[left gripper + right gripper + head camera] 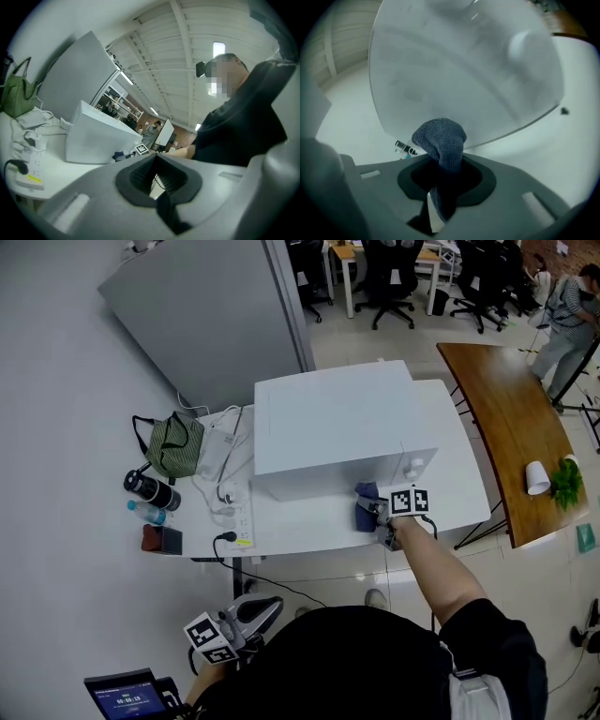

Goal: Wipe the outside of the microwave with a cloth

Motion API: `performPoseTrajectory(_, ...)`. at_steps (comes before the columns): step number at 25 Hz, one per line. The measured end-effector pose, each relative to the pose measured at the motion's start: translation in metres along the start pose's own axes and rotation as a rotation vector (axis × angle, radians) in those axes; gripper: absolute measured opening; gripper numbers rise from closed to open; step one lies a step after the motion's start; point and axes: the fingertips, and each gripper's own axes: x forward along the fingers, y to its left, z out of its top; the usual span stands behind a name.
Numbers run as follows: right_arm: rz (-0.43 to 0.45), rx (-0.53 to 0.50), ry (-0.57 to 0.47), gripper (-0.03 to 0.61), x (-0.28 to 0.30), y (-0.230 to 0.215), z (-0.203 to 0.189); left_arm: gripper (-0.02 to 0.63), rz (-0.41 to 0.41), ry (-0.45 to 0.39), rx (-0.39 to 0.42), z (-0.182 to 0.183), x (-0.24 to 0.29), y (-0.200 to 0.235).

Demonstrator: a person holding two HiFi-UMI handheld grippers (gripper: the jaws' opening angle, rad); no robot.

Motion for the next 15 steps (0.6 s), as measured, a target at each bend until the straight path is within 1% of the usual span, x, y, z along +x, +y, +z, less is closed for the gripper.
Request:
performPoseTrajectory(3, 0.080, -0.031, 0.166, 0.092, 0.076, 0.049, -0.051, 0.003, 0.055, -0.020, -0.017, -0.003, -0.036, 0.006)
performPoseTrajectory(4, 0.097, -0.027, 0.205, 0.092, 0.100, 0.063, -0.066, 0.003, 0.075, -0.026, -0.023, -0.005, -0.050, 0.008)
performPoseTrajectory(6, 0.119, -0.002, 0.250, 0.092, 0.144, 0.084, -0.089, 0.003, 0.117, -0.033, -0.035, -0.009, -0.079, 0.012)
performPoseTrajectory(8, 0.126, 0.023, 0.263, 0.092, 0.179, 0.100, -0.103, 0.003, 0.162, -0.039, -0.045, -0.014, -0.108, 0.018)
performPoseTrajectory(10, 0.116, 0.044, 0.263, 0.092, 0.207, 0.109, -0.107, 0.003, 0.204, -0.048, -0.053, -0.014, -0.134, 0.023)
performPoseTrajectory(12, 0.085, 0.082, 0.244, 0.092, 0.225, 0.108, -0.105, 0.003, 0.240, -0.055, -0.060, -0.014, -0.154, 0.028)
performPoseTrajectory(15, 0.049, 0.160, 0.198, 0.092, 0.230, 0.095, -0.092, 0.003, 0.271, -0.057, -0.070, -0.016, -0.169, 0.031)
